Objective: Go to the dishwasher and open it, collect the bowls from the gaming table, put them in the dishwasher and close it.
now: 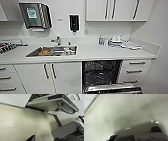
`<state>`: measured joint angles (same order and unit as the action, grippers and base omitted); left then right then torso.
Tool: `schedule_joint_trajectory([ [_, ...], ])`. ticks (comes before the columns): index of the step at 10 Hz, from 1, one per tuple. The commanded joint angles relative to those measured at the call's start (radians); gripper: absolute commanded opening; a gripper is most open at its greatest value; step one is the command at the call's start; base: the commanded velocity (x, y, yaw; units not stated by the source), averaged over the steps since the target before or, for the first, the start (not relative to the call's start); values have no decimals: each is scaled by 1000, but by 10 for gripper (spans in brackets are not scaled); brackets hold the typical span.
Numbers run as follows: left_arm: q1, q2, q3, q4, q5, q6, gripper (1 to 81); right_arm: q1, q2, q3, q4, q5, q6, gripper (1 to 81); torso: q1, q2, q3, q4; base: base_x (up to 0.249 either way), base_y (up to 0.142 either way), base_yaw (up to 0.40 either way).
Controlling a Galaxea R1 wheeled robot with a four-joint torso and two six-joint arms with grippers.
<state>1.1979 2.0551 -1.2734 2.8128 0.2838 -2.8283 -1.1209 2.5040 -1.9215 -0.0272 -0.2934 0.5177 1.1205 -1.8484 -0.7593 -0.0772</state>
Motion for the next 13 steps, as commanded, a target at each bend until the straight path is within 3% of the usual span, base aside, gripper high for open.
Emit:
schedule_joint_trajectory([
  [1, 19, 78, -108, 67, 80, -52, 811, 3, 41, -84, 1, 69, -115, 811, 0, 0, 0, 0, 0, 0, 0],
  [5, 167, 289, -394, 67, 77, -52, 811, -100, 169, -307, 1, 142, -245, 811, 0, 0, 0, 0, 0, 0, 0],
  [8, 248, 407, -549, 67, 77, -52, 811, -179, 238, -399, 0, 200, -313, 811, 0, 0, 0, 0, 0, 0, 0],
  [13, 319, 591, -796, 67, 71, -52, 811, -281, 363, -537, -34, 220, -378, 811, 0, 0, 0, 0, 0, 0, 0],
])
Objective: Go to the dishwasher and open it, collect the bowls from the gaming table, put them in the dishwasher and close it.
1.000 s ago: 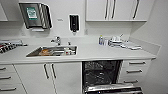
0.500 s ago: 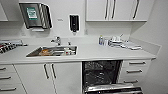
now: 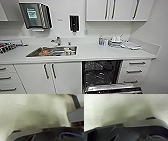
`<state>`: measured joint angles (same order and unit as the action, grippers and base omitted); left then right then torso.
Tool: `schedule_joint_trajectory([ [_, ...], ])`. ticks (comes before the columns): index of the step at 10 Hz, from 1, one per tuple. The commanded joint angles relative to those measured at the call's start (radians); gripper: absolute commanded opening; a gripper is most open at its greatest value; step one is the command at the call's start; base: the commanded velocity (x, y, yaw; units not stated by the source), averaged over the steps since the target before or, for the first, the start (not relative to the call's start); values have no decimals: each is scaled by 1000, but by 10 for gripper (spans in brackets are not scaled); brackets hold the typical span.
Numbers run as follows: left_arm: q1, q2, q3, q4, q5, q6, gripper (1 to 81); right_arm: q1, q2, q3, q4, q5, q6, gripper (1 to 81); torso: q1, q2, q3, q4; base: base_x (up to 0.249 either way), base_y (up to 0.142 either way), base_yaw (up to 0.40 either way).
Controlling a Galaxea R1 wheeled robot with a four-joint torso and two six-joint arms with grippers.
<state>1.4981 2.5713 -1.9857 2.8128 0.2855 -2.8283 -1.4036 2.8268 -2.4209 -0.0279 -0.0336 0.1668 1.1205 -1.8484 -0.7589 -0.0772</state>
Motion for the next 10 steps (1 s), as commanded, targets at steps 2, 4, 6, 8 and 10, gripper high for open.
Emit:
schedule_joint_trajectory([
  [2, 26, 110, -139, 67, 66, -52, 811, -22, 68, -78, -35, -32, -29, 811, 0, 0, 0, 0, 0, 0, 0],
  [4, 35, 154, -212, 67, 67, -52, 811, -29, 96, -120, -36, -32, -29, 811, 0, 0, 0, 0, 0, 0, 0],
  [6, 38, 182, -248, 67, 66, -52, 811, -29, 125, -151, -40, -34, -30, 811, 0, 0, 1, 0, 0, 0, 0],
  [8, 37, 189, -254, 67, 64, -52, 811, -29, 154, -187, -35, -32, -53, 811, 0, 0, 1, 0, 0, 0, 0],
  [10, 37, 190, -269, 67, 66, -52, 811, -24, 192, -245, -33, -32, -50, 811, 0, 0, 1, 0, 0, 0, 0],
])
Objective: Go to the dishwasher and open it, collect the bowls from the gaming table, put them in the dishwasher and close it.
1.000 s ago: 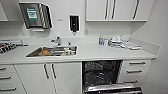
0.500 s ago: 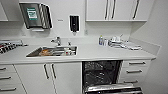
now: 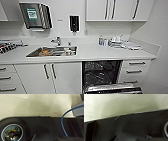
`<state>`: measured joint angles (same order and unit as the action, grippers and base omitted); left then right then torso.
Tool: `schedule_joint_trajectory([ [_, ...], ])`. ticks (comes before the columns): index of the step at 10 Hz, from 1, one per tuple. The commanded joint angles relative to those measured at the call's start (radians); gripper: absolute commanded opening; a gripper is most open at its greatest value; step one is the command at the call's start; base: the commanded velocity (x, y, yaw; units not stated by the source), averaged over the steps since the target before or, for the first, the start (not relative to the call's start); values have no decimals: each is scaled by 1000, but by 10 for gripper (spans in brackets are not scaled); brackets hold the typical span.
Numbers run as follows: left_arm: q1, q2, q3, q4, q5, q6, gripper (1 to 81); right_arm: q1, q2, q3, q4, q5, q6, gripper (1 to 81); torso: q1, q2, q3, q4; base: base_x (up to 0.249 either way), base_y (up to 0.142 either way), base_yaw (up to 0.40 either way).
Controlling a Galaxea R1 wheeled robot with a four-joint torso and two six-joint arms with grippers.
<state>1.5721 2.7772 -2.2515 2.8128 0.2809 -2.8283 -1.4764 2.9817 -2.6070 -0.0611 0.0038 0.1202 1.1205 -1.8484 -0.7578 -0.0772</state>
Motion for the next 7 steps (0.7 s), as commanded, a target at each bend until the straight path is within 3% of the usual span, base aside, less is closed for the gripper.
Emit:
schedule_joint_trajectory([
  [1, -37, -11, -11, 67, 70, -52, 811, 50, 58, -80, 0, -70, -4, 811, 0, 0, 0, 0, 0, 0, 0],
  [4, -37, 32, -89, 67, 70, -52, 811, 53, 96, -106, 0, -64, -2, 811, 0, 0, 0, 0, 0, 0, 0],
  [5, -37, 44, -123, 67, 70, -52, 811, 49, 96, -106, 3, -64, 1, 811, -64, 100, 0, 0, 0, 0, 0],
  [7, -37, 61, -178, 67, 69, -52, 811, 49, 93, -109, 4, -64, 1, 811, -71, 109, 0, 0, 0, 0, 0],
])
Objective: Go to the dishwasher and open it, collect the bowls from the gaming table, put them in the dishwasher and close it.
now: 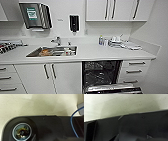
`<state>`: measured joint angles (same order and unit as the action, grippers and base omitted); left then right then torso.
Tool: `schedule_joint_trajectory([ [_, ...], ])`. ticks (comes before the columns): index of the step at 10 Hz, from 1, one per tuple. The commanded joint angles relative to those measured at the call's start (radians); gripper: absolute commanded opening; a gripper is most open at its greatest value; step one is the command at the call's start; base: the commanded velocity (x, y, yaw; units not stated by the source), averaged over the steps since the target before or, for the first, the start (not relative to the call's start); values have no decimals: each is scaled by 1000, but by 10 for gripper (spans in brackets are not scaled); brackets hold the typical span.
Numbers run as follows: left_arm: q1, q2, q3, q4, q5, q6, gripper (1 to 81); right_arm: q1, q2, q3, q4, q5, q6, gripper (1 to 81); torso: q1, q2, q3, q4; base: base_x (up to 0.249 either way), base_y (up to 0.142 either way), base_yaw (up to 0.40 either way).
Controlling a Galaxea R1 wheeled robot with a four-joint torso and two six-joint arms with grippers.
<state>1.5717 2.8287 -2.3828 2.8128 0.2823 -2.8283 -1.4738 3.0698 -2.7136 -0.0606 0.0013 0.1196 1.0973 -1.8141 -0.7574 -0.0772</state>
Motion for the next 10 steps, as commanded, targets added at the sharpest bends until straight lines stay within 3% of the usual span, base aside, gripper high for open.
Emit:
schedule_joint_trajectory([
  [1, -37, 22, -81, 67, 67, -52, 811, 45, 5, -3, 5, -60, 2, 811, -62, 97, 0, 0, 0, 0, 0],
  [3, -37, 54, -145, 67, 67, -52, 811, 45, 6, -3, 4, -61, 2, 811, -106, 165, 0, 0, 0, 0, 0],
  [10, -37, 78, -153, 67, 44, -52, 811, 42, 20, 6, 1, -61, 0, 811, -264, 411, 0, 0, 0, 0, 0],
])
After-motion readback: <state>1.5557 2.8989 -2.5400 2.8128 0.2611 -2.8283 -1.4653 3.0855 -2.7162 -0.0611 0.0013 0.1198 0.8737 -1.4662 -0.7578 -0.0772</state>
